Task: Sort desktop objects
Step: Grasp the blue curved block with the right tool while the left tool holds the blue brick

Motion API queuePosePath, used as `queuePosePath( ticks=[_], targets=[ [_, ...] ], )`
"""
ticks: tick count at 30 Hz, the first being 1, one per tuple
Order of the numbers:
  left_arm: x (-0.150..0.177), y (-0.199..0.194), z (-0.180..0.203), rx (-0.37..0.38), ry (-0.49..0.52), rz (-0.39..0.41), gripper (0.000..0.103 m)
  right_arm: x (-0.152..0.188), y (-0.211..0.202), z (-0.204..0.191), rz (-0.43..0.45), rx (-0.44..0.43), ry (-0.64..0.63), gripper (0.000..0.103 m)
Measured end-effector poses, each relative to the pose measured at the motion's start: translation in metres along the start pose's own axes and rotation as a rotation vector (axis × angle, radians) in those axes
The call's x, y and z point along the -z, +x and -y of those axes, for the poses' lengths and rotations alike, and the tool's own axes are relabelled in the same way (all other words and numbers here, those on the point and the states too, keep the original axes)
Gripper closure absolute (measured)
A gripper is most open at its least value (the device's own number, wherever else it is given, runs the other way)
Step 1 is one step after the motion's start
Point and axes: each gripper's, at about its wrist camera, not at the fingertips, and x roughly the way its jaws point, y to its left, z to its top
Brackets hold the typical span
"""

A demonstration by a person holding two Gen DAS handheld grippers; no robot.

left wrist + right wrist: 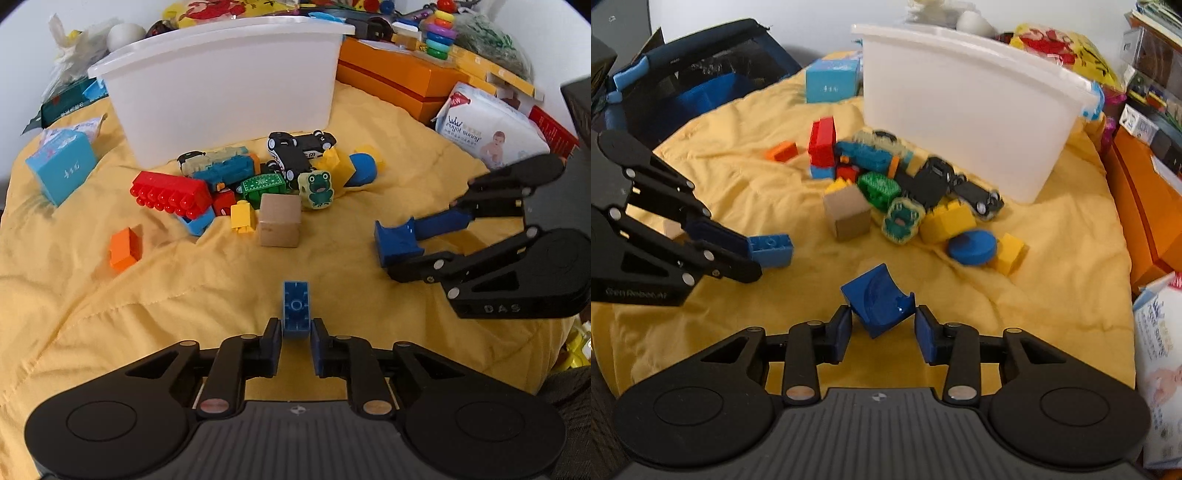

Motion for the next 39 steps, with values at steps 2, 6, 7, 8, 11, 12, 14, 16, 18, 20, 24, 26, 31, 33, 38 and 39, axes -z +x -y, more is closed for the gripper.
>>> queuePosePath(
  ticks=[2, 6, 7, 8, 11, 12, 14, 16, 18, 20, 24, 26, 31, 33, 38, 39],
  targets=[
    [0.002, -0.002, 0.000, -0.004, -0.004, 0.006, 0.068, 0.005, 0.003, 0.000, -0.008, 0.005, 0.012, 0.062],
    [0.004, -0.009, -0.001, -0.038, 0.003, 0.028, 0.062, 0.007, 0.000, -0.002, 0.013, 0.024, -0.003, 0.062],
    [0.004, -0.009, -0.002, -0.049, 0.001, 0.030, 0.062, 0.008, -0.001, -0.003, 0.018, 0.031, -0.009, 0.062],
    [0.004, -0.010, -0.004, -0.054, -0.004, 0.029, 0.062, 0.008, -0.002, -0.003, 0.022, 0.034, -0.010, 0.062],
    [0.002, -0.016, -0.005, -0.053, -0.007, 0.048, 0.062, 0.008, -0.002, 0.000, 0.024, 0.035, 0.003, 0.061],
    [0.001, -0.018, -0.001, -0.052, 0.011, 0.059, 0.062, 0.007, -0.002, 0.000, 0.027, 0.038, 0.003, 0.061],
    [0.000, -0.020, 0.009, -0.073, 0.077, 0.074, 0.062, 0.007, -0.004, 0.000, 0.040, 0.050, -0.005, 0.061],
    [0.000, -0.021, 0.022, -0.113, 0.155, 0.096, 0.062, 0.006, -0.005, -0.001, 0.047, 0.054, -0.011, 0.061],
    [-0.001, -0.023, 0.032, -0.071, 0.198, 0.104, 0.062, 0.005, -0.006, -0.002, 0.057, 0.066, -0.017, 0.061],
    [0.000, -0.022, 0.039, -0.025, 0.223, 0.100, 0.062, 0.005, -0.011, -0.003, 0.079, 0.073, -0.030, 0.061],
    [0.001, -0.003, 0.043, -0.043, 0.263, 0.044, 0.062, 0.007, -0.014, -0.003, 0.082, 0.061, -0.023, 0.061],
    [0.002, 0.005, 0.034, -0.077, 0.251, 0.018, 0.062, 0.008, -0.011, -0.001, 0.071, 0.056, -0.007, 0.061],
    [-0.002, 0.002, 0.008, -0.125, 0.157, 0.052, 0.062, 0.008, -0.011, 0.002, 0.076, 0.069, 0.002, 0.061],
    [-0.005, -0.006, 0.007, -0.126, 0.164, 0.091, 0.062, 0.007, -0.010, 0.002, 0.077, 0.069, 0.004, 0.061],
    [-0.012, -0.001, 0.000, -0.151, 0.250, 0.048, 0.062, 0.004, -0.009, 0.001, 0.081, 0.068, -0.003, 0.061],
    [-0.013, -0.001, -0.002, -0.141, 0.267, 0.037, 0.062, 0.003, -0.008, 0.000, 0.080, 0.067, -0.005, 0.061]
  ],
)
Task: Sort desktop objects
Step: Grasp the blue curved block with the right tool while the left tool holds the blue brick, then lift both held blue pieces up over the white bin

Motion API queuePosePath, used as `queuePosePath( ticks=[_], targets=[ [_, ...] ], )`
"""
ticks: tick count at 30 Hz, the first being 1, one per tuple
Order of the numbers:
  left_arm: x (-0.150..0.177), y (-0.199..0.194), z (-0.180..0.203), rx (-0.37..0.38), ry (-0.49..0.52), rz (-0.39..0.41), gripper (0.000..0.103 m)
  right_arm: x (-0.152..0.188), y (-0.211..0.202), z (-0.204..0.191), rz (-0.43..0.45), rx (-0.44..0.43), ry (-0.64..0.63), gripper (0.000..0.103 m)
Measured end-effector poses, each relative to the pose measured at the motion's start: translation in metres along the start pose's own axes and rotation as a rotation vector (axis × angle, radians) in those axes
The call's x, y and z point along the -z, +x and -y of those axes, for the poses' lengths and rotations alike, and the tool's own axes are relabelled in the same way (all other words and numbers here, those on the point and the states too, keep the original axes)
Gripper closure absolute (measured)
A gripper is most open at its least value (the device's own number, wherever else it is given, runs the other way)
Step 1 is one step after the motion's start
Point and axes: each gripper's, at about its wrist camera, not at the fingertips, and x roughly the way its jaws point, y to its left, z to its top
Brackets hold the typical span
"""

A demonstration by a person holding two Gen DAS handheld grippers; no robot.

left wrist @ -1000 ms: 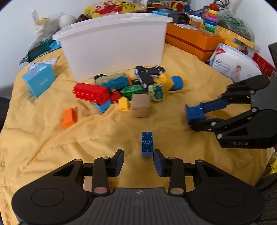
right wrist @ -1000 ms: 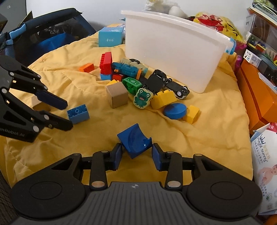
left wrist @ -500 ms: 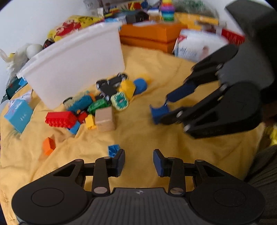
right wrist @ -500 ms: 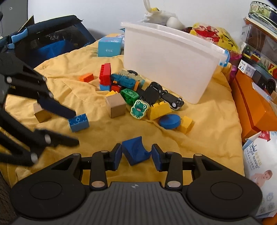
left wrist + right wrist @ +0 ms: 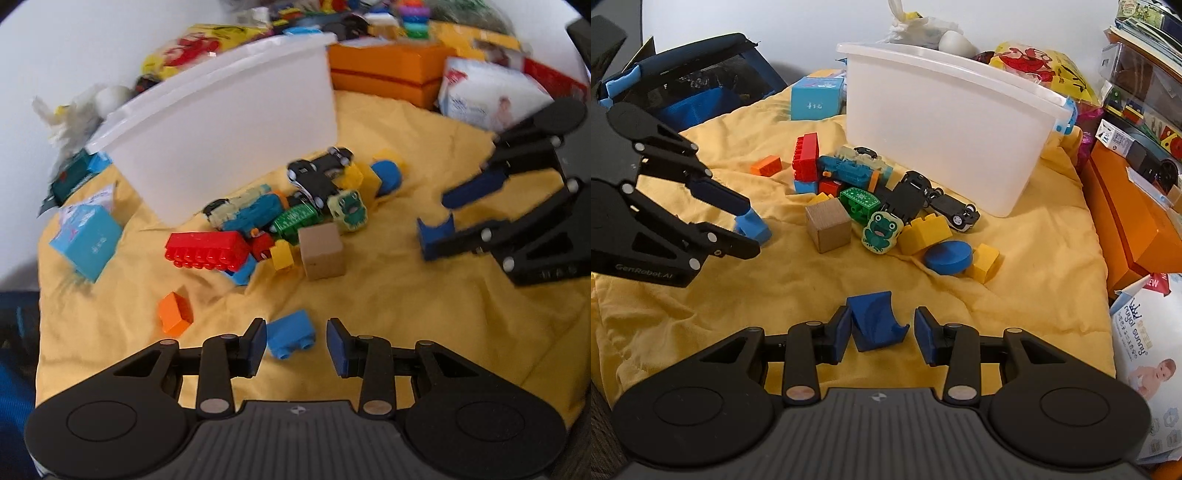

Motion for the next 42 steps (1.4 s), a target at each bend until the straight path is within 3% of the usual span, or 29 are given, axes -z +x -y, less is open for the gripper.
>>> queuePosePath(
  ticks=[8, 11, 12, 20, 22, 28, 32, 37, 42],
  targets=[
    [0.001, 0.013, 0.007, 0.078, 0.290, -0.038, 0.064, -0.002, 0.001, -0.002, 0.001, -0.005, -0.018, 0.061],
    [-0.009, 0.023, -0.011, 0.170, 0.212, -0.068, 0.083, -0.003, 0.002, -0.003, -0.006, -0.008, -0.015, 0.061],
    [-0.012, 0.026, -0.017, 0.189, 0.178, -0.074, 0.085, -0.003, 0.003, -0.003, -0.006, -0.009, -0.014, 0.061],
    [-0.004, 0.016, -0.032, 0.232, -0.152, -0.149, 0.086, 0.003, 0.006, 0.008, -0.026, -0.010, 0.060, 0.061],
    [0.003, 0.005, -0.028, 0.232, -0.211, -0.119, 0.086, 0.004, 0.006, 0.008, -0.025, -0.010, 0.064, 0.061],
    [0.015, 0.010, -0.010, 0.165, -0.217, -0.059, 0.083, 0.004, 0.015, 0.011, -0.039, -0.064, 0.102, 0.061],
    [0.018, 0.007, -0.014, 0.176, -0.271, -0.010, 0.086, 0.007, 0.019, 0.013, -0.031, -0.089, 0.113, 0.064],
    [0.004, -0.009, -0.026, 0.164, -0.303, 0.040, 0.086, 0.003, 0.014, 0.015, -0.020, -0.085, 0.105, 0.065],
    [-0.030, -0.042, -0.049, 0.108, -0.309, 0.187, 0.086, -0.017, -0.003, 0.026, 0.047, -0.072, 0.114, 0.064]
  ],
)
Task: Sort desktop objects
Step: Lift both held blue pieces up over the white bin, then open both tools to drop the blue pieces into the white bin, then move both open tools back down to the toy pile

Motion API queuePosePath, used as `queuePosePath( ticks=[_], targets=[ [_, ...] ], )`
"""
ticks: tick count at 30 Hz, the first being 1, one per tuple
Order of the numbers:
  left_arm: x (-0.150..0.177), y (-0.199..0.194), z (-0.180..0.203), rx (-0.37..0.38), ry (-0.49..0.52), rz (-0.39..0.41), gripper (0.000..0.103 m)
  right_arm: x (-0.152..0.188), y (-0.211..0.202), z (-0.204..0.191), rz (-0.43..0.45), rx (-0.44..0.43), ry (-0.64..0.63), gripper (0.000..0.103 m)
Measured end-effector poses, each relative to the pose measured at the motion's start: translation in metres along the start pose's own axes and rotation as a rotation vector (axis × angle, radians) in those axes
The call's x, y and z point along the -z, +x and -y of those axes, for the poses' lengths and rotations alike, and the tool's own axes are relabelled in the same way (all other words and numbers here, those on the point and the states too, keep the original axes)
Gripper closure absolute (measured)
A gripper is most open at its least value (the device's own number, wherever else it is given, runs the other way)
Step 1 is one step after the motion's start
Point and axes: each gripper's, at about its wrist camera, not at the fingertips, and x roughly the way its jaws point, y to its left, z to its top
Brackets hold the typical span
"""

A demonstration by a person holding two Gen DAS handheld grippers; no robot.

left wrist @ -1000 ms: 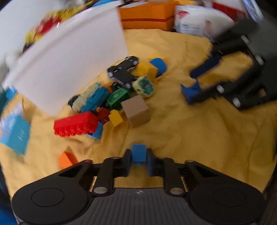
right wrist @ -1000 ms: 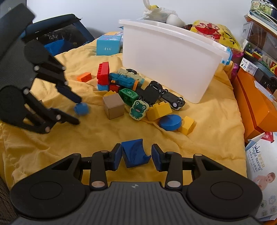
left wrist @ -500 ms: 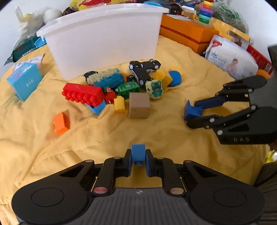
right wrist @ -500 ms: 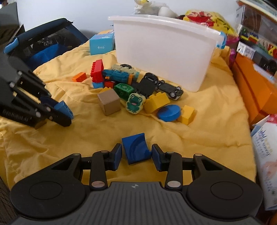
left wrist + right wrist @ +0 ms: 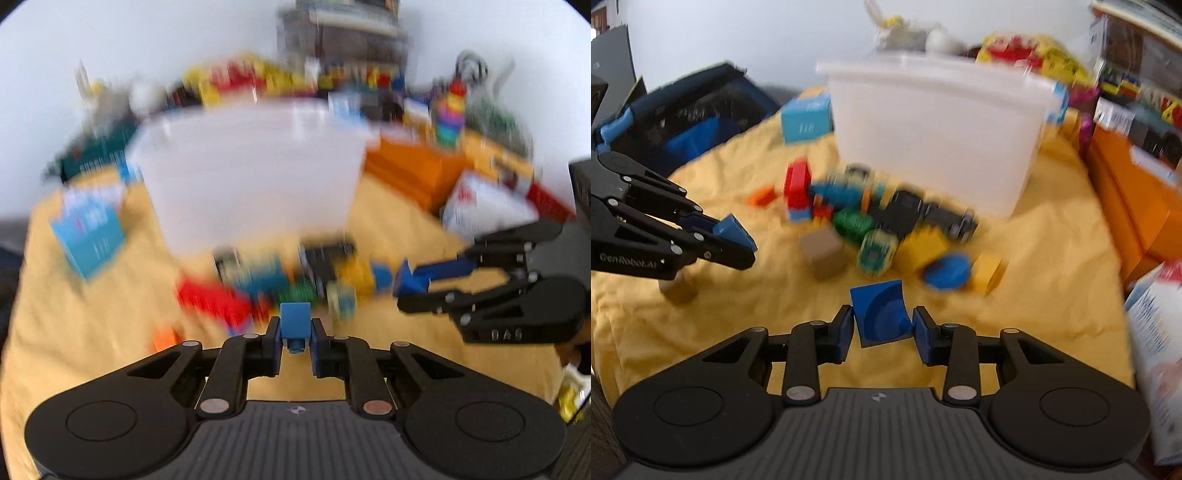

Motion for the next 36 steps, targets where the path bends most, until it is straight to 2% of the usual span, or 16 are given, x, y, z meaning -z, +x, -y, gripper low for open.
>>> queuePosePath(
  ticks=[4, 8, 12, 16, 19, 20, 21, 22, 23, 26, 30, 32, 36],
  targets=[
    [-0.053, -0.011, -0.013, -0.037, 0.021, 0.129, 0.086, -0.032, -0.017, 0.008, 0.101, 0.032, -0.021, 0.064],
    [-0.104, -0.002, -0.022, -0.083, 0.047, 0.210, 0.086, -0.075, -0.022, 0.023, 0.209, 0.062, -0.013, 0.064],
    [-0.135, 0.024, -0.029, -0.120, 0.066, 0.229, 0.086, -0.117, -0.015, 0.036, 0.294, 0.115, -0.022, 0.064],
    [-0.151, 0.069, -0.039, -0.172, 0.070, 0.168, 0.086, -0.143, 0.009, 0.046, 0.296, 0.152, 0.004, 0.064],
    [-0.154, 0.093, -0.045, -0.192, 0.041, 0.117, 0.084, -0.152, 0.027, 0.052, 0.276, 0.171, 0.045, 0.064],
    [-0.153, 0.097, -0.048, -0.189, 0.027, 0.104, 0.079, -0.153, 0.032, 0.053, 0.269, 0.184, 0.049, 0.064],
    [-0.152, 0.098, -0.048, -0.179, 0.014, 0.096, 0.069, -0.155, 0.038, 0.053, 0.258, 0.191, 0.049, 0.064],
    [-0.151, 0.097, -0.046, -0.168, 0.006, 0.098, 0.065, -0.153, 0.041, 0.054, 0.245, 0.196, 0.048, 0.063],
    [-0.150, 0.093, -0.043, -0.166, 0.012, 0.113, 0.060, -0.153, 0.045, 0.054, 0.233, 0.202, 0.049, 0.063],
    [-0.147, 0.075, -0.033, -0.176, 0.052, 0.167, 0.056, -0.146, 0.045, 0.057, 0.225, 0.187, 0.060, 0.063],
    [-0.133, 0.041, -0.023, -0.146, 0.052, 0.225, 0.036, -0.140, 0.027, 0.056, 0.272, 0.171, 0.065, 0.063],
    [-0.119, 0.028, -0.019, -0.135, 0.052, 0.236, 0.036, -0.137, 0.019, 0.054, 0.287, 0.156, 0.055, 0.062],
    [-0.085, 0.018, -0.015, -0.123, 0.027, 0.186, 0.036, -0.123, 0.007, 0.044, 0.279, 0.130, 0.038, 0.061]
  ],
)
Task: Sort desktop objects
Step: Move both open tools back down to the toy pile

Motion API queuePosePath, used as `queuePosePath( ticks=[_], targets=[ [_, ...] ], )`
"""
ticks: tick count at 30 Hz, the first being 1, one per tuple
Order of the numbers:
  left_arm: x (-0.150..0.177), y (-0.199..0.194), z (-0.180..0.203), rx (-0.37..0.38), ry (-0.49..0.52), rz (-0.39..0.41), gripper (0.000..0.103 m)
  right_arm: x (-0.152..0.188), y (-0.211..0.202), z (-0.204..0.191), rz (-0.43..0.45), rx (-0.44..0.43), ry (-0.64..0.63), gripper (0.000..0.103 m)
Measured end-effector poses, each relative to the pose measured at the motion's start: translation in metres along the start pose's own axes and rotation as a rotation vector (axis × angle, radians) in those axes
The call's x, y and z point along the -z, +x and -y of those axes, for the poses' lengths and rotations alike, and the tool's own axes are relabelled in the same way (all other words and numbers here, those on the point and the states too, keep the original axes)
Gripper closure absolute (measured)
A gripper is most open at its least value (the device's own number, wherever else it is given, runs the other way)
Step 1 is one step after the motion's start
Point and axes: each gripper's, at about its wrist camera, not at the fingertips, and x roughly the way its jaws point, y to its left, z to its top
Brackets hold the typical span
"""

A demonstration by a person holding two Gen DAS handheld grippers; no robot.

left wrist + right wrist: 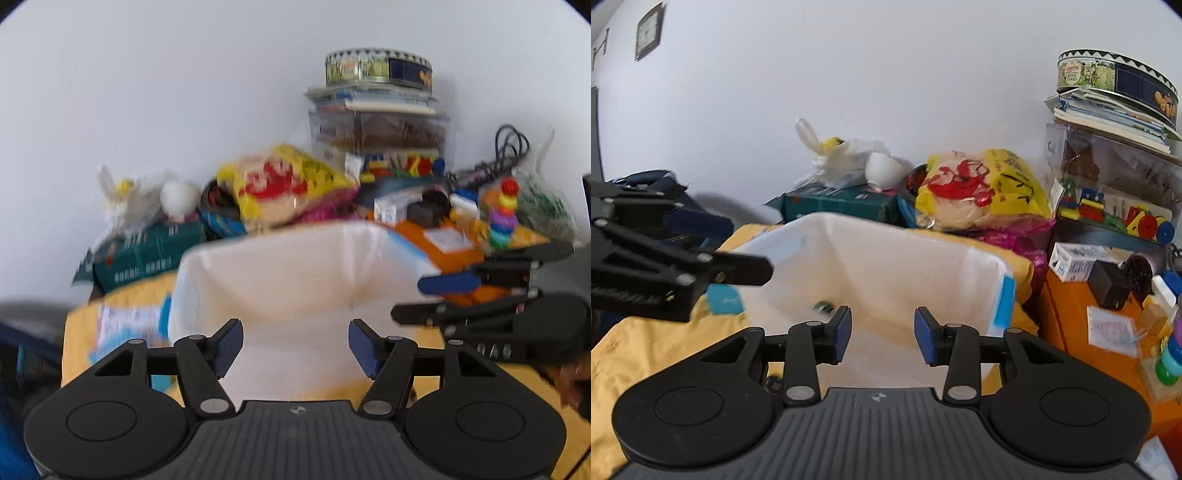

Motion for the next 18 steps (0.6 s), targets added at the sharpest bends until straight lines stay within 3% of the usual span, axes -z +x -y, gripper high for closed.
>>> queuePosePath(
  ticks=[9, 18],
  targets=[
    [0.090, -0.009, 0.016, 0.052, -0.057, -0.199, 0.036, 0.056, -0.019, -0.016, -0.139, -0.071, -0.015, 0.059],
    [0.124, 0.001, 0.047, 0.084, -0.005, -0.282, 0.036, 0.106, -0.012, -0.033, -0.307, -0.111, 0.018, 0.062]
  ],
)
